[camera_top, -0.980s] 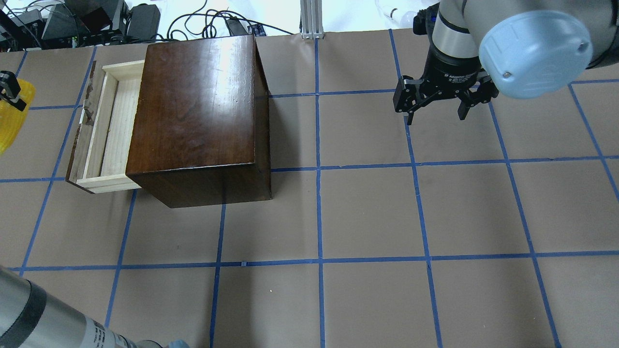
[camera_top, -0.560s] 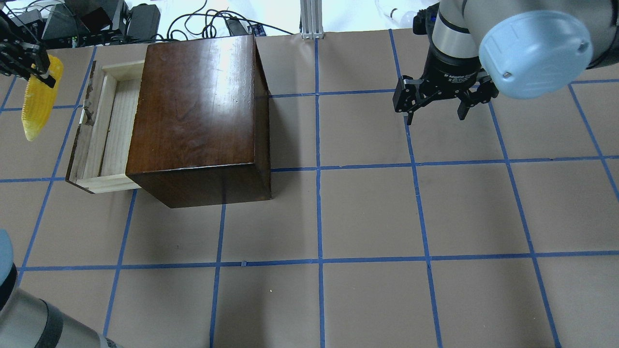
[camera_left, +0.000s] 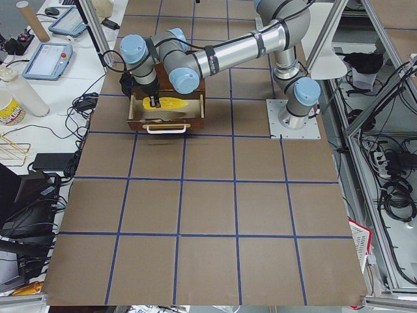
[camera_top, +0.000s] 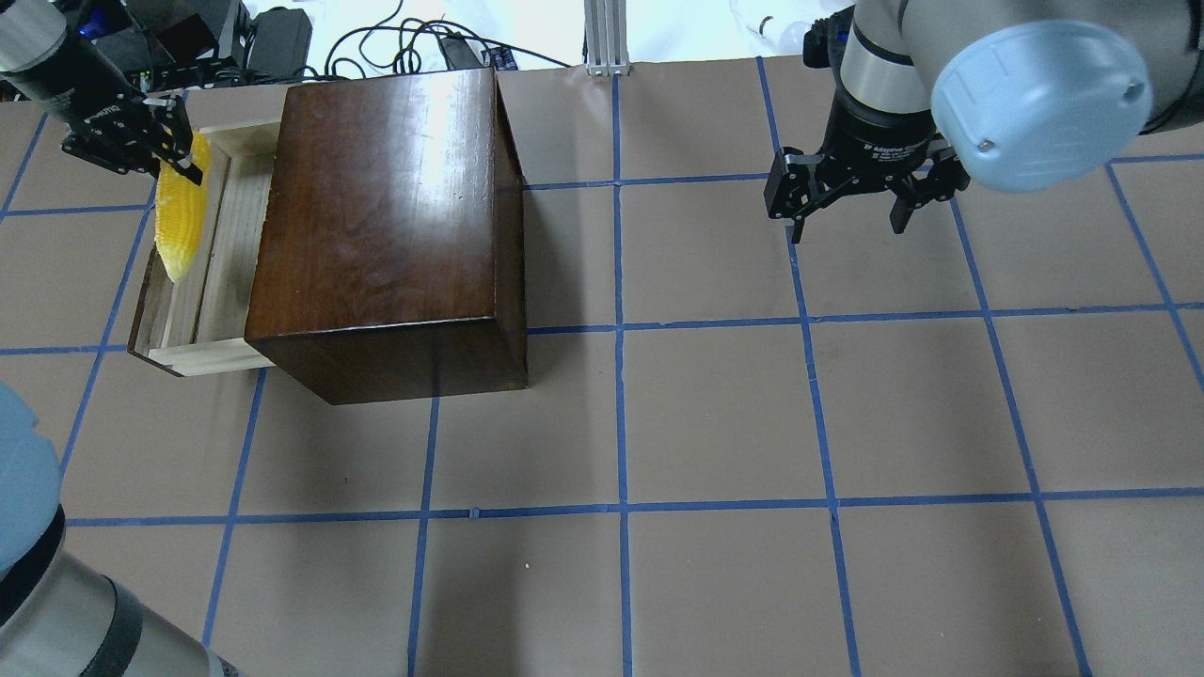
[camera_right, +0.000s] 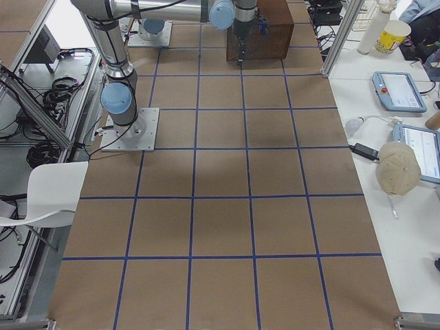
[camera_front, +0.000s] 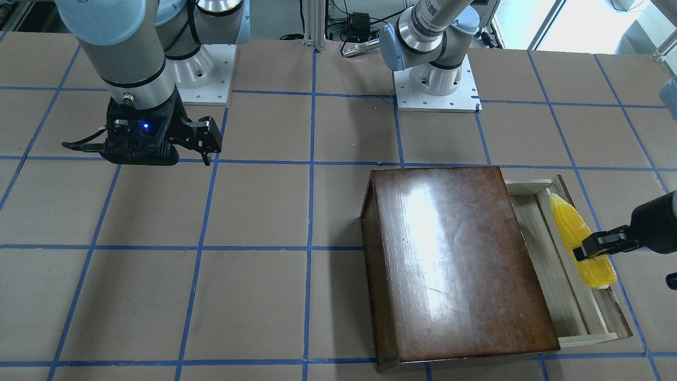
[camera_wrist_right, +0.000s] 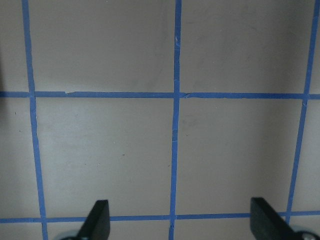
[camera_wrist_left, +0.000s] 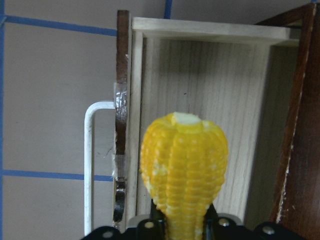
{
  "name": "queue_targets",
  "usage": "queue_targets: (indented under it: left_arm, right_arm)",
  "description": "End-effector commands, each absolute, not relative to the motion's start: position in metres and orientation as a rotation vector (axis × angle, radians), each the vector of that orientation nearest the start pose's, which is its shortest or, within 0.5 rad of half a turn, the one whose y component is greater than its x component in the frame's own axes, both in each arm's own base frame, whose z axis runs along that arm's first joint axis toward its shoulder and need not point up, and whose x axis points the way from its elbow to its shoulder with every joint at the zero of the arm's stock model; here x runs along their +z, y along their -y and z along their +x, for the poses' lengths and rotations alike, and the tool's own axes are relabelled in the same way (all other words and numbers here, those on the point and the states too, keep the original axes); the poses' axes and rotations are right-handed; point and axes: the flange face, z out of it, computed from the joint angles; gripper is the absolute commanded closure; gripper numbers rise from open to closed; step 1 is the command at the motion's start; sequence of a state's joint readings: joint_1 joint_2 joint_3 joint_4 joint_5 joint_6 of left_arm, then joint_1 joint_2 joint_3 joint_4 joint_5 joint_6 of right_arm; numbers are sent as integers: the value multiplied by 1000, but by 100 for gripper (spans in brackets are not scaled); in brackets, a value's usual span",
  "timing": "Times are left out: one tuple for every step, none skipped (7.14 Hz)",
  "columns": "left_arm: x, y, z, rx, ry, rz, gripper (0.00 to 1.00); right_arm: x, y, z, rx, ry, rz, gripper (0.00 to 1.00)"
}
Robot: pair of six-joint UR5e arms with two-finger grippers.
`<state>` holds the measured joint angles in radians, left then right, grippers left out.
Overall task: Open drawer and put corn inside
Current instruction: 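Lift the corn and carry it over the open drawer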
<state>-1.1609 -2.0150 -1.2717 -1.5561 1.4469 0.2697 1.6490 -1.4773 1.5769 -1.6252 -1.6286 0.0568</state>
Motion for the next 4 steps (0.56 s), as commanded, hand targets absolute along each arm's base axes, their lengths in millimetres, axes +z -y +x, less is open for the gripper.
queue_targets:
  left_arm:
    - [342, 658, 125, 170, -3307, -241, 100]
    - [338, 659, 123, 181, -3317, -239, 100]
    - [328, 659, 122, 205, -3327, -230, 94]
    - [320, 658, 118, 216, -3360, -236, 93]
  right_arm:
    - [443, 513, 168, 67, -3202, -37, 0]
    - [443, 514, 168, 65, -3202, -36, 0]
    - [443, 514, 168, 65, -3203, -37, 0]
    - [443, 513, 168, 67, -3202, -37, 0]
